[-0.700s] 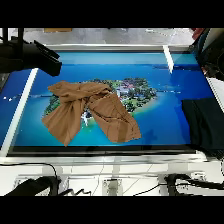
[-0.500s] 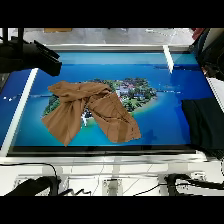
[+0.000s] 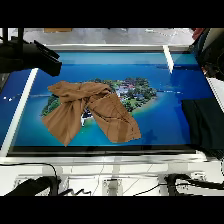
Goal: Fold the clothes and pants, and hang the long-sleeved shirts on hangers.
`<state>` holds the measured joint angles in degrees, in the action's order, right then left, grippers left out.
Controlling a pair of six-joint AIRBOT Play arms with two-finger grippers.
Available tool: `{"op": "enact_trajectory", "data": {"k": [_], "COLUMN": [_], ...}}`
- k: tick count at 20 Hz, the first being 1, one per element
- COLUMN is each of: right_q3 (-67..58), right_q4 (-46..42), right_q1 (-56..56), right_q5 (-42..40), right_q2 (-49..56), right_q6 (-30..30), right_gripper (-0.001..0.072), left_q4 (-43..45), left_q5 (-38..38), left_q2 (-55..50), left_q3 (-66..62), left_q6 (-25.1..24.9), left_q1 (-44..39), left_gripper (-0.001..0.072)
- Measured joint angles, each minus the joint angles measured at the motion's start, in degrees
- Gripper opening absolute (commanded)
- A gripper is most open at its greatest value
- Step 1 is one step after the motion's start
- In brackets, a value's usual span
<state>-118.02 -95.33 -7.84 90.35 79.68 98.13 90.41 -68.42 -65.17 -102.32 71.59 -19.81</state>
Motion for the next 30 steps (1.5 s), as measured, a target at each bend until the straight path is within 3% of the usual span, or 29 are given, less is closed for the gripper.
{"op": "enact_trajectory", "data": {"k": [9, 12, 17, 20, 25, 29, 30], "right_q3": [0.00, 1.11, 10.36, 20.57, 43.23, 62.69, 67.47], "right_q4": [0.66, 0.61, 1.57, 9.75, 34.42, 41.27, 42.10], "right_q1": [0.00, 0.00, -1.01, -3.85, -8.96, -9.57, -9.57], "right_q5": [-3.72, -5.64, -1.27, 2.19, 2.36, -1.36, -3.04], "right_q2": [0.00, -0.02, 0.00, 0.00, -1.68, -5.35, -6.49], "right_q6": [0.00, -0.42, -8.37, -13.35, -26.86, -35.71, -37.44], "right_gripper": [0.0076, 0.0028, 0.0027, 0.0027, 0.0027, 0.0029, 0.0082], "left_q4": [-2.51, -5.53, -6.05, -2.75, -0.63, -7.30, -8.94], "left_q5": [0.20, 0.22, 0.72, 0.72, 0.59, -0.61, -1.09], "left_q2": [-0.61, -0.72, -1.07, -1.60, -4.07, -4.81, -4.55], "left_q3": [0.00, 0.00, 0.00, 0.00, 0.22, 2.95, 3.98], "left_q6": [0.00, 0.00, 0.00, 0.00, 1.75, 2.89, 2.99], "left_q1": [-0.04, -0.09, -0.02, 0.33, 6.91, 15.67, 17.64], "left_gripper": [0.0051, 0.0051, 0.0044, 0.0016, 0.0015, 0.0016, 0.0016]}}
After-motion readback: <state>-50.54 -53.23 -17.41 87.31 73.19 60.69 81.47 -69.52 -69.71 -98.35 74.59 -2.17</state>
